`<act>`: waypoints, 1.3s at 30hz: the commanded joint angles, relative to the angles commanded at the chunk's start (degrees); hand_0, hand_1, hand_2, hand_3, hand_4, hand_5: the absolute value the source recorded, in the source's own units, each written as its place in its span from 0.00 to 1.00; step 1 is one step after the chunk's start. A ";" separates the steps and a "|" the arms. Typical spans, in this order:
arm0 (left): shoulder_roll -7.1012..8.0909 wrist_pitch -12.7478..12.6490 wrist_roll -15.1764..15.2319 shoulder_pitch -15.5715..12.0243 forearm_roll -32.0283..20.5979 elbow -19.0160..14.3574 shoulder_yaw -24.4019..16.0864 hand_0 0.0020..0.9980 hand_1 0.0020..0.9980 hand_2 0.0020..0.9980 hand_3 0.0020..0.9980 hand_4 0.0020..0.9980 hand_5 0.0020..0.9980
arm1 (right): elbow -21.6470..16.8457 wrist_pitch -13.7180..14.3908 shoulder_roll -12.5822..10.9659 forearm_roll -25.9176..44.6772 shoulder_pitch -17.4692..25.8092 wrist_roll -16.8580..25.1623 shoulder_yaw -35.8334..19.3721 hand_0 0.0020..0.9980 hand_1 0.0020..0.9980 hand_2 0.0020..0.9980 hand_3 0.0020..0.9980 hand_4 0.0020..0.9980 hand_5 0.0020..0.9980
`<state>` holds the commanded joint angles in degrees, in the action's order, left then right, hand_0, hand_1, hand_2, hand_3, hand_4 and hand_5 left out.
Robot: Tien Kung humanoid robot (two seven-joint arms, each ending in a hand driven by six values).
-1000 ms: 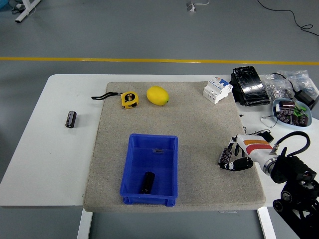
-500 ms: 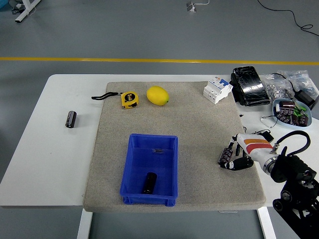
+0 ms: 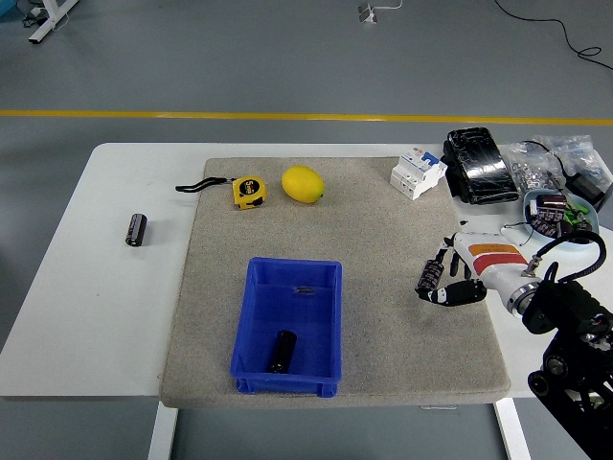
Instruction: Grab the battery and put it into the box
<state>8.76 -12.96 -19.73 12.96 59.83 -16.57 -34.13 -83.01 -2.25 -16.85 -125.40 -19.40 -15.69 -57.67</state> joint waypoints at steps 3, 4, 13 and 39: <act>0.01 -0.02 -0.04 -0.09 0.24 0.04 -0.18 0.61 0.55 0.62 0.62 0.62 0.67 | -3.15 0.25 0.05 0.34 -0.78 -0.66 1.74 0.19 0.29 0.38 0.43 0.93 0.35; 0.00 -0.04 -0.05 -0.11 0.32 0.06 -0.25 0.61 0.55 0.62 0.62 0.62 0.67 | -4.03 0.24 0.12 0.36 -1.01 -0.86 2.43 0.19 0.29 0.38 0.43 0.93 0.35; 0.13 -0.17 0.07 -0.31 0.28 0.13 -0.28 0.61 0.54 0.62 0.62 0.62 0.67 | -9.91 -0.02 1.51 2.01 -4.06 -1.86 11.29 0.20 0.29 0.38 0.43 0.91 0.35; 0.59 0.14 -0.25 -0.82 1.35 0.09 -1.02 0.61 0.54 0.62 0.62 0.62 0.67 | -8.35 -3.28 4.07 3.34 -7.80 -1.20 18.24 0.31 0.45 0.74 0.89 1.00 0.50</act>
<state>9.35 -12.82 -19.98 12.14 61.19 -16.48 -35.16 -91.36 -5.53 -12.79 -122.07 -27.20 -16.89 -39.43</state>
